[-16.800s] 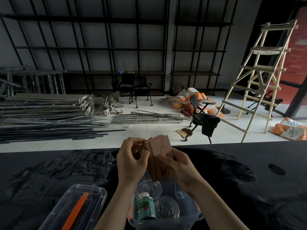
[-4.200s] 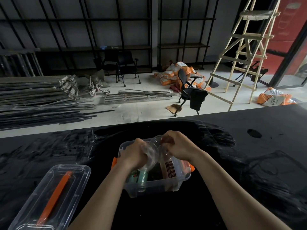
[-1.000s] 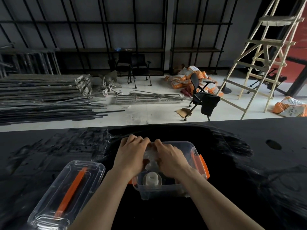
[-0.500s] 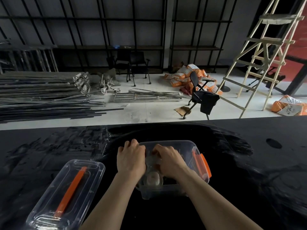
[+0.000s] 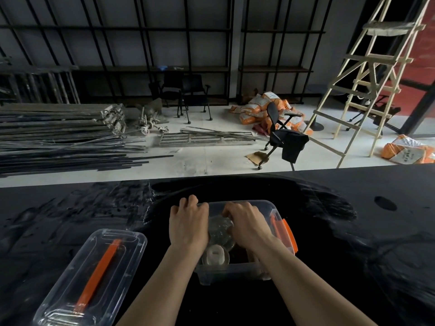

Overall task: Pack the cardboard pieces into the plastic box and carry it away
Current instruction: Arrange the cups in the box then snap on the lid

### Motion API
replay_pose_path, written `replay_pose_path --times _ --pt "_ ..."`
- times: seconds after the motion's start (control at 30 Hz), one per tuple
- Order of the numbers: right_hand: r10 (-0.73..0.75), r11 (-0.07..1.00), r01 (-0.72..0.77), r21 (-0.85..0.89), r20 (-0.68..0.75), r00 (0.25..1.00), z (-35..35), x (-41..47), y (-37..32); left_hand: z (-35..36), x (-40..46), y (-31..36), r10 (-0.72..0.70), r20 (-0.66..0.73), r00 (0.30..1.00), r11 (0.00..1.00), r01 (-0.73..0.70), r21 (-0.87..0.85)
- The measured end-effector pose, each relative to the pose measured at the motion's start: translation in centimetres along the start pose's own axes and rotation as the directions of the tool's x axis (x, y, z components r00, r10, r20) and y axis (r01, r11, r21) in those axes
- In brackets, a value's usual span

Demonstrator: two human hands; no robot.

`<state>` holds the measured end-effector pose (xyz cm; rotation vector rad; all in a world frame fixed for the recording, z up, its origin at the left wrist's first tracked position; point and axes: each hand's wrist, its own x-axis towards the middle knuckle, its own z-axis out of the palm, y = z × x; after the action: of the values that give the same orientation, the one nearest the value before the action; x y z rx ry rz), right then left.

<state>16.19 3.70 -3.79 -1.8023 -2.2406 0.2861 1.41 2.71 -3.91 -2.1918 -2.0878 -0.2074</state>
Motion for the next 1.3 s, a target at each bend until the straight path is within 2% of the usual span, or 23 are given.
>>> replay_pose_path --times 0.2,0.33,0.5,0.57,0.63,0.83,0.93,1.03,1.13,1.23,1.3 --pt "-0.023 1.0 0.023 -0.003 0.003 1.0 0.1 -0.1 0.2 0.3 0.0 0.2 0.028 -0.026 0.999 0.997 -0.03 -0.066" --pt "0.024 0.998 -0.017 0.066 -0.1 0.995 -1.1 0.1 0.8 -0.7 0.1 -1.1 -0.023 -0.098 0.995 0.961 -0.005 -0.276" --pt "0.174 0.936 -0.081 0.344 -0.248 0.953 -4.6 0.9 0.6 -3.0 0.0 -4.8 -0.215 -0.138 0.967 0.859 0.12 -0.497" --pt "0.182 0.89 -0.044 0.453 -0.266 0.947 -5.5 1.2 -1.0 -3.3 -0.6 -7.4 -0.329 -0.123 0.936 0.814 0.215 -0.54" --pt "0.133 0.857 0.017 0.515 -0.253 0.958 -6.0 1.7 -3.6 -3.0 -1.7 -10.4 -0.442 -0.051 0.896 0.745 0.335 -0.576" --pt "-0.179 0.857 0.189 0.479 -0.068 0.982 -2.6 3.2 -14.4 -2.0 -8.4 -17.8 -0.726 0.094 0.681 0.56 0.665 -0.494" --pt "-0.259 0.866 0.185 0.465 0.101 0.961 1.3 3.7 -19.0 -1.2 -11.9 -20.9 -0.839 0.151 0.522 0.413 0.793 -0.448" --pt "-0.26 0.913 0.135 0.386 0.293 0.92 5.4 4.2 -21.4 -0.6 -14.7 -23.0 -0.879 0.212 0.426 0.306 0.847 -0.435" --pt "-0.168 0.961 0.064 0.268 0.384 0.908 9.2 4.8 -21.9 -0.2 -16.5 -23.8 -0.884 0.267 0.384 0.252 0.872 -0.42" --pt "-0.118 0.981 0.041 0.188 0.415 0.902 11.9 5.4 -21.8 0.6 -17.5 -24.1 -0.868 0.312 0.387 0.253 0.884 -0.393" --pt "-0.11 0.98 0.02 0.199 0.455 0.884 13.3 6.0 -21.8 0.9 -18.1 -24.0 -0.847 0.365 0.387 0.238 0.89 -0.39"
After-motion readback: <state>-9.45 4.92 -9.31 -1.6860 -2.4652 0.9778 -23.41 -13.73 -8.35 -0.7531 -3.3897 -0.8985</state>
